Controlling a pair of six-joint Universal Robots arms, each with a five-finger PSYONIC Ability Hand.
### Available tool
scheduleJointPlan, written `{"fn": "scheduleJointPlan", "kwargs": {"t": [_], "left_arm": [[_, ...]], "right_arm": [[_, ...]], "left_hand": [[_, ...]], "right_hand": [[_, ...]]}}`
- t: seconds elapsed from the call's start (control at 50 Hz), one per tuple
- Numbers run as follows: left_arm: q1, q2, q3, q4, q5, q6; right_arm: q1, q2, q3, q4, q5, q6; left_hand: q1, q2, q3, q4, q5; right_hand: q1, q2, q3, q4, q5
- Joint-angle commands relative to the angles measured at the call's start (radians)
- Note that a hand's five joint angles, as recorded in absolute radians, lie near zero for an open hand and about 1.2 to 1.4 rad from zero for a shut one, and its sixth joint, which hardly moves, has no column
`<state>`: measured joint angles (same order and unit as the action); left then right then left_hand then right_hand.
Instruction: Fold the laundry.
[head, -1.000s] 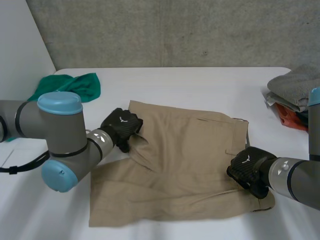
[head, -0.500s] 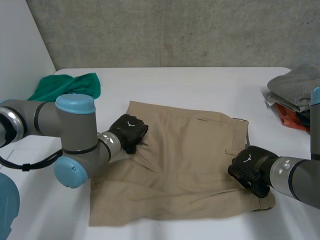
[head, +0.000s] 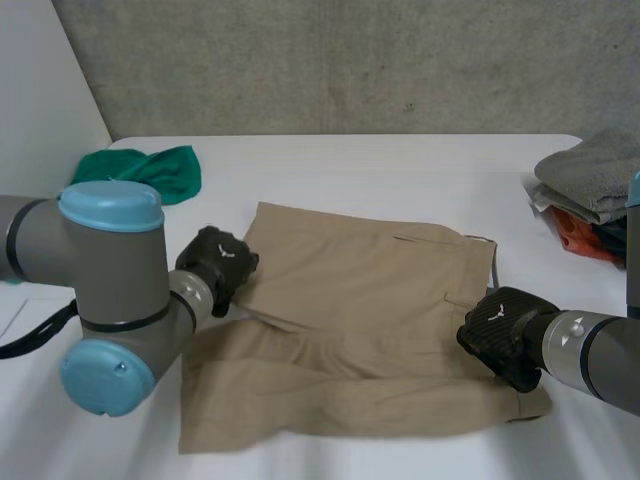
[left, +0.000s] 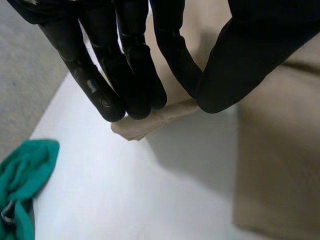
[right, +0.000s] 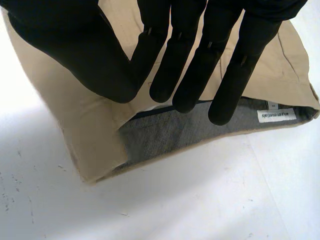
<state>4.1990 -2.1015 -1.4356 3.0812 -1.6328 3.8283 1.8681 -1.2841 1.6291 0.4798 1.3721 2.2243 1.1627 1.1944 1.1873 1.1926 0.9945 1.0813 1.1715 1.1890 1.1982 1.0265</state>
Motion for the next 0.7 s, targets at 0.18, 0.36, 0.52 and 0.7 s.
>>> {"fn": "scheduleJointPlan", "kwargs": {"t": [0.18,0.36,0.52,0.7], "left_arm": [[-0.02,-0.063,0.055,-0.033,-0.128,0.022],[-0.013,0.193,-0.132,-0.019,-0.035,-0.159],[0.006,0.359,-0.36,-0.062,0.105,-0.245],[-0.008,0.472,-0.552,-0.095,0.139,-0.265]], "right_arm": [[0.011,-0.02,0.012,-0.001,-0.001,0.005],[0.017,-0.021,0.009,-0.009,-0.001,0.026],[-0.029,-0.083,-0.014,0.042,-0.002,0.095],[-0.098,-0.17,0.073,0.189,-0.037,0.107]], "left_hand": [[-0.761,-0.793,-0.786,-0.791,-0.768],[-0.77,-0.802,-0.795,-0.8,-0.777],[-0.691,-0.723,-0.715,-0.721,-0.697],[-0.708,-0.74,-0.733,-0.738,-0.715]], "right_hand": [[0.315,0.225,0.207,0.198,0.195],[0.315,0.225,0.207,0.198,0.195],[-0.442,-0.532,-0.55,-0.559,-0.562],[-0.566,-0.656,-0.674,-0.683,-0.686]]}}
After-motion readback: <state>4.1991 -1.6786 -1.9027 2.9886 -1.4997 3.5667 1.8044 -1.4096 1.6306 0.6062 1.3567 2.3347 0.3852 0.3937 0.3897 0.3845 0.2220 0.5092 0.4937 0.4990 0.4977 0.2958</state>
